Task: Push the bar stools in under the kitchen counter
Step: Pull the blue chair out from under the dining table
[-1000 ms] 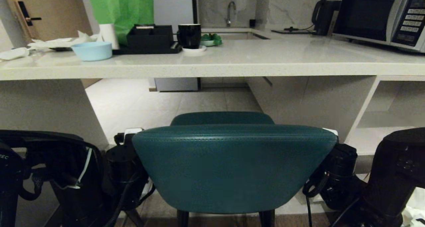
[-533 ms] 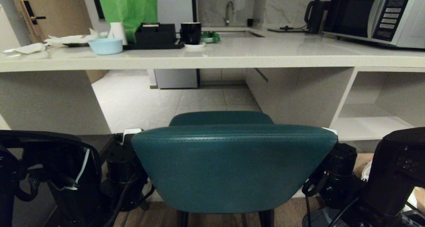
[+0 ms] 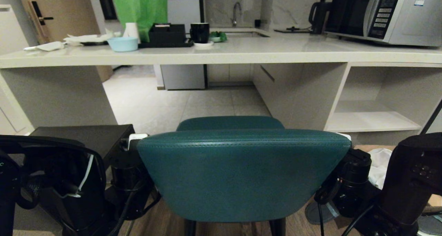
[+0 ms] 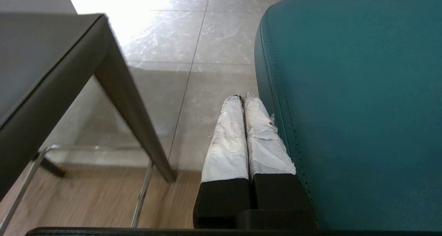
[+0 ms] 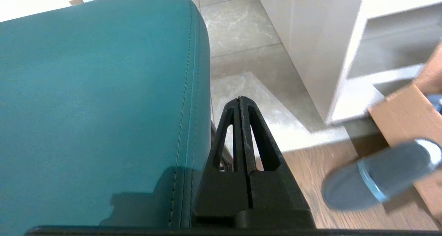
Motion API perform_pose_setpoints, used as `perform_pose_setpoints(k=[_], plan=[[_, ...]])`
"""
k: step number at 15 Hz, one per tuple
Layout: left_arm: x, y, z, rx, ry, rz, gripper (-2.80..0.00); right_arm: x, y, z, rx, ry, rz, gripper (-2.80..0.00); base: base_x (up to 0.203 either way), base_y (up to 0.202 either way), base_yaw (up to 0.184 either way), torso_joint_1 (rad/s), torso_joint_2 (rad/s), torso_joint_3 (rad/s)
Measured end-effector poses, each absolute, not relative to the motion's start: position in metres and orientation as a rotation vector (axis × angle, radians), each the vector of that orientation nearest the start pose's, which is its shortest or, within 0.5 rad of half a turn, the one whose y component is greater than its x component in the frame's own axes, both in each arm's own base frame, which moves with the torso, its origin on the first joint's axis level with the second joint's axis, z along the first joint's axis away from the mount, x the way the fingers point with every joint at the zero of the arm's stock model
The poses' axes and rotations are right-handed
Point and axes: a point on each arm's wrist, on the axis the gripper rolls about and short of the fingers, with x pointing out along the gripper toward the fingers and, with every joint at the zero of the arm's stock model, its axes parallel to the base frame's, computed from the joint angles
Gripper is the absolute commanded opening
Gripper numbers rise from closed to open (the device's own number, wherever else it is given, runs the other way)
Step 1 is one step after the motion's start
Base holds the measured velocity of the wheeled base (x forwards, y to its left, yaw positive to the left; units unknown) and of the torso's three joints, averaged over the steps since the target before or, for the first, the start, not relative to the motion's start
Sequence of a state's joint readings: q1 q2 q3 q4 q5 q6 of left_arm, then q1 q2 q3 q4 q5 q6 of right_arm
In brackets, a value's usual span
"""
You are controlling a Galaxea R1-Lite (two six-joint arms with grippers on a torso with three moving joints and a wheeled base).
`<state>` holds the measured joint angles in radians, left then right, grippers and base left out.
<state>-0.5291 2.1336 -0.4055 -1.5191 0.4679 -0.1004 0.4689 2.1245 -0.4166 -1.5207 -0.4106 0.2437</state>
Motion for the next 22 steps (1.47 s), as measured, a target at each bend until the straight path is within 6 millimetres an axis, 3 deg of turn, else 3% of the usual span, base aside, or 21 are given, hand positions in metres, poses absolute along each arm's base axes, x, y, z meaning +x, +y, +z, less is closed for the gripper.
perform_pose_setpoints(k=[3,9,15,19,20,22], plan=[[0.269,-0.145,0.049,0.004,0.186,-0.053,-2.80,0.279,0.131,0.053,0.163,0.176,0.038,-2.80,-0.134,0.000,-0.001,-0.003,0.00,0.001],[0.271,-0.147,0.047,0.004,0.184,-0.054,-2.80,0.281,0.127,0.053,0.167,0.173,0.023,-2.80,0.000,0.000,0.000,0.000,0.00,0.000],[0.282,-0.162,0.042,-0.004,0.155,-0.016,-2.80,0.283,0.115,0.056,0.171,0.166,-0.018,-2.80,0.000,0.000,0.000,0.000,0.00,0.000],[0.275,-0.165,0.057,-0.014,0.130,-0.037,-2.80,0.277,0.108,0.062,0.163,0.162,-0.028,-2.80,0.000,0.000,0.000,0.000,0.00,0.000],[0.273,-0.162,0.061,-0.008,0.126,-0.032,-2.80,0.278,0.103,0.065,0.161,0.156,-0.038,-2.80,0.000,0.000,0.000,0.000,0.00,0.000],[0.279,-0.137,0.069,-0.001,0.113,0.039,-2.80,0.280,0.089,0.072,0.158,0.132,-0.074,-2.80,0.000,0.000,0.000,0.000,0.00,0.000]])
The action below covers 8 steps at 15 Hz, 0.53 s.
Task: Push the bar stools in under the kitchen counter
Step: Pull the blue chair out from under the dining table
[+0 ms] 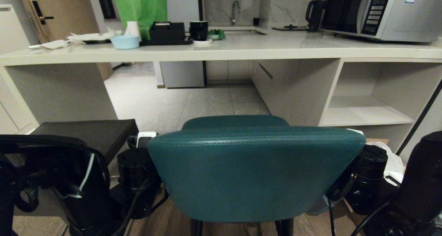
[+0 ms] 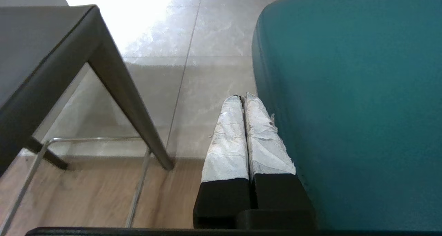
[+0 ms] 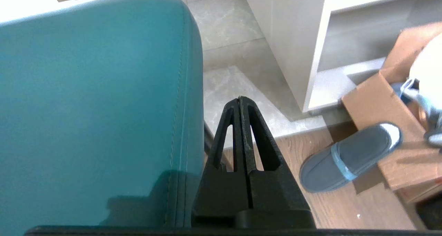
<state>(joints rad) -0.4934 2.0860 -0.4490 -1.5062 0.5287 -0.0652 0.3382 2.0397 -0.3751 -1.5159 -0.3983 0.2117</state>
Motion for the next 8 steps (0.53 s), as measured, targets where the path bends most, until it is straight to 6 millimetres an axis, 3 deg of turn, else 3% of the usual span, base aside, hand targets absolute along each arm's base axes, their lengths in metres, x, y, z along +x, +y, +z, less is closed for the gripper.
perform_pose_setpoints(k=[2,6,8], plan=[[0.284,-0.113,0.079,-0.023,0.082,0.117,-2.80,0.283,0.078,0.080,0.173,0.094,-0.110,-2.80,0.000,0.000,0.000,0.000,0.00,0.000],[0.282,-0.102,0.103,-0.063,0.007,0.144,-2.80,0.285,0.074,0.101,0.195,0.021,-0.120,-2.80,0.000,0.000,0.000,0.000,0.00,0.000],[0.276,-0.099,0.123,-0.081,-0.055,0.132,-2.80,0.283,0.062,0.119,0.187,-0.011,-0.148,-2.80,0.000,0.000,0.000,0.000,0.00,0.000]])
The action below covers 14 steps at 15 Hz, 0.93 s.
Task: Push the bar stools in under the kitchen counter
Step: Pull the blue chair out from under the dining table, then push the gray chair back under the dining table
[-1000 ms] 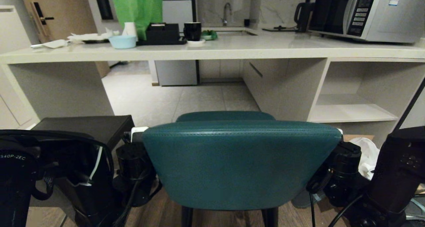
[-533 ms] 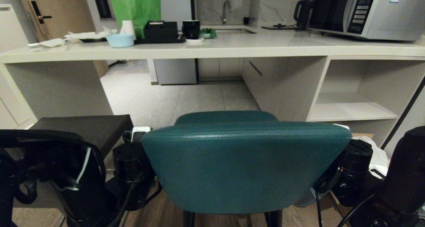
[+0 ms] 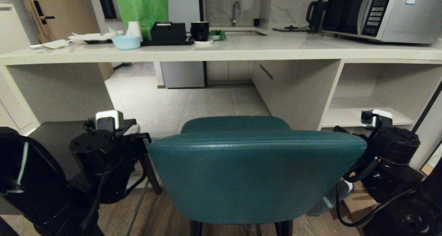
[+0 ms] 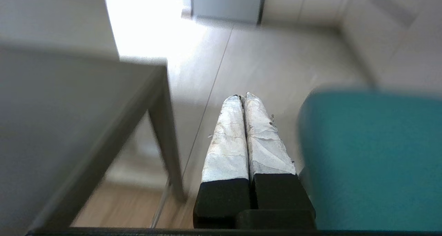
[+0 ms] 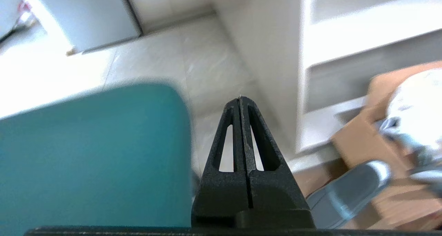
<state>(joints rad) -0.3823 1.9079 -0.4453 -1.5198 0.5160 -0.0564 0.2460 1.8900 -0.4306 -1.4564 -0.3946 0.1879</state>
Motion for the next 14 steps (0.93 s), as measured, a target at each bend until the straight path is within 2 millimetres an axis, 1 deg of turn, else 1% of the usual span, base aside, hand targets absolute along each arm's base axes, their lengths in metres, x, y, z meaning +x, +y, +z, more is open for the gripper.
perform_pose_setpoints(k=[2,5,6,7,8,9,11,12,14], plan=[[0.261,-0.095,0.151,-0.091,-0.125,0.101,-2.80,0.273,0.052,0.148,0.191,-0.047,-0.165,-2.80,0.000,0.000,0.000,0.000,0.00,0.000],[0.225,-0.088,0.199,-0.101,-0.189,0.054,-2.80,0.241,0.047,0.211,0.202,-0.113,-0.133,-2.80,0.000,0.000,0.000,0.000,0.00,0.000],[0.209,-0.083,0.218,-0.100,-0.192,0.047,-2.80,0.224,0.046,0.239,0.196,-0.133,-0.114,-2.80,0.000,0.000,0.000,0.000,0.00,0.000],[0.196,-0.076,0.233,-0.091,-0.178,0.053,-2.80,0.206,0.045,0.259,0.177,-0.136,-0.097,-2.80,0.000,0.000,0.000,0.000,0.00,0.000],[0.182,-0.065,0.246,-0.077,-0.154,0.074,-2.80,0.187,0.043,0.275,0.142,-0.127,-0.087,-2.80,0.000,0.000,0.000,0.000,0.00,0.000],[0.164,-0.051,0.256,-0.058,-0.122,0.110,-2.80,0.165,0.037,0.287,0.098,-0.120,-0.087,-2.80,0.000,0.000,0.000,0.000,0.00,0.000],[0.126,-0.026,0.267,-0.039,-0.106,0.187,-2.80,0.125,0.023,0.301,0.040,-0.140,-0.117,-2.80,0.000,0.000,0.000,0.000,0.00,0.000],[0.107,-0.016,0.268,-0.029,-0.123,0.225,-2.80,0.107,0.016,0.306,0.027,-0.167,-0.137,-2.80,0.000,0.000,0.000,0.000,0.00,0.000],[0.071,-0.002,0.270,-0.023,-0.208,0.289,-2.80,0.070,0.005,0.306,0.006,-0.214,-0.184,-2.80,0.000,0.000,0.000,0.000,0.00,0.000]])
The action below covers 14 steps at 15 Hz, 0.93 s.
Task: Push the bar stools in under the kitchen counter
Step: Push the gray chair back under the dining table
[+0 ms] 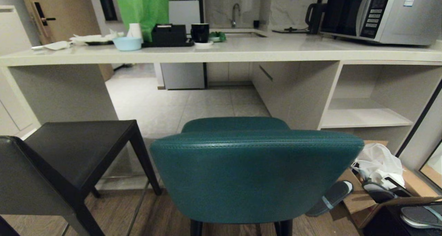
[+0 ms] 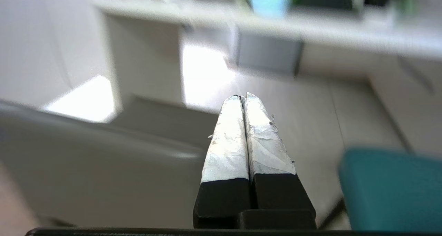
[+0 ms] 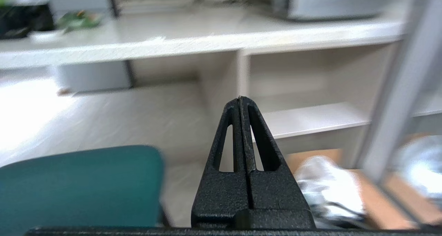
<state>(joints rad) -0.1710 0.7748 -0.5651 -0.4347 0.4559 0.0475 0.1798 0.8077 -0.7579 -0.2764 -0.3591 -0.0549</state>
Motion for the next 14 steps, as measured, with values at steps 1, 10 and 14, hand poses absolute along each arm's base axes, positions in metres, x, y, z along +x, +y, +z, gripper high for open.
perform_pose_setpoints(k=[1,10,14], plan=[[0.055,0.002,0.269,-0.023,-0.250,0.309,-2.80,0.053,0.000,0.303,-0.002,-0.225,-0.213,-2.80,0.000,0.000,0.000,0.000,0.00,0.000],[-0.053,0.006,0.215,0.054,-0.344,0.225,-2.80,-0.077,-0.008,0.226,-0.062,-0.274,-0.279,-2.80,0.000,0.000,0.000,0.000,0.00,0.000],[-0.049,0.001,0.147,0.089,-0.177,0.049,-2.80,-0.068,-0.005,0.166,-0.043,-0.183,-0.220,-2.80,0.000,0.000,0.000,0.000,0.00,0.000]])
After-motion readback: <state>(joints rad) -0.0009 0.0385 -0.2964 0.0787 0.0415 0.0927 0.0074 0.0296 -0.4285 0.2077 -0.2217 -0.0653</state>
